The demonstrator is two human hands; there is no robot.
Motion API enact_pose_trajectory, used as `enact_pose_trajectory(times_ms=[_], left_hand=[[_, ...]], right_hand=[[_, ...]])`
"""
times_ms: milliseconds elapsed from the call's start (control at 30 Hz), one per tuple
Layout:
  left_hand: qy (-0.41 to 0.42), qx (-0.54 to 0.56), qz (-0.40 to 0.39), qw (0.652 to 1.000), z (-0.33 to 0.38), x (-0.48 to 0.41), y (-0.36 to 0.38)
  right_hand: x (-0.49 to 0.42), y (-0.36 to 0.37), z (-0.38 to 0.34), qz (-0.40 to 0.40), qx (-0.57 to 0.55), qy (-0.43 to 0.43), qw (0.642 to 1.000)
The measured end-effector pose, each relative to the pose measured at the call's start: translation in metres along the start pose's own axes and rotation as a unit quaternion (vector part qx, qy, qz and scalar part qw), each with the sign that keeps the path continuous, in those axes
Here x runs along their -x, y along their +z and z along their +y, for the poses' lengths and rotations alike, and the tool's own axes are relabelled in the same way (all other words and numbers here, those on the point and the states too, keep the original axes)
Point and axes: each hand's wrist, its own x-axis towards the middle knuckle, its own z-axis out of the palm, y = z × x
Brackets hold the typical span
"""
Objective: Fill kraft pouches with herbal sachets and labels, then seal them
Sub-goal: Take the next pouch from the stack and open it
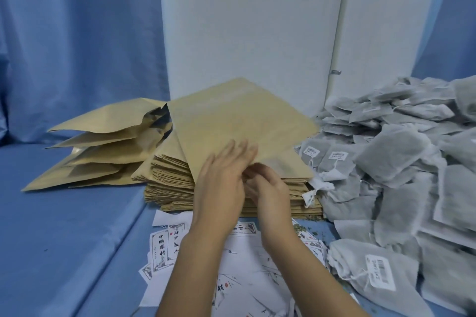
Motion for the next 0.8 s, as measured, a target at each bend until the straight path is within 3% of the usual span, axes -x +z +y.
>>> enact_pose_trajectory(times_ms=[67,167,333,567,700,800], left_hand=[[-0.04,-0.019,-0.099,0.994,0.001,0.001,0.005],[-0.096,-0.004,-0.169,0.981,0.001,0.004,0.014],[-0.145,0.001,-0.249,0.958,-0.003,0.006,0.023],[-0.163,0.011,-0.214,0.963,-0.001,0.009,0.022],[-0.121,-0.112,-0.183,0.969,0.004,0.009,0.02],[-0.104,-0.139,-0.159,0.972,0.009,0.008,0.024]], right_hand=[[0.001,0.001,-0.006,0.02,-0.128,0.054,0.99],[0.002,-0.003,-0.01,0.019,-0.283,0.158,0.946],[0.002,-0.014,-0.008,0.017,-0.333,0.249,0.909],[-0.005,-0.02,0.002,0.029,-0.335,0.256,0.906],[-0.007,-0.02,0.0,0.023,-0.302,0.254,0.918],[-0.007,-0.017,-0.002,0.022,-0.268,0.246,0.931]])
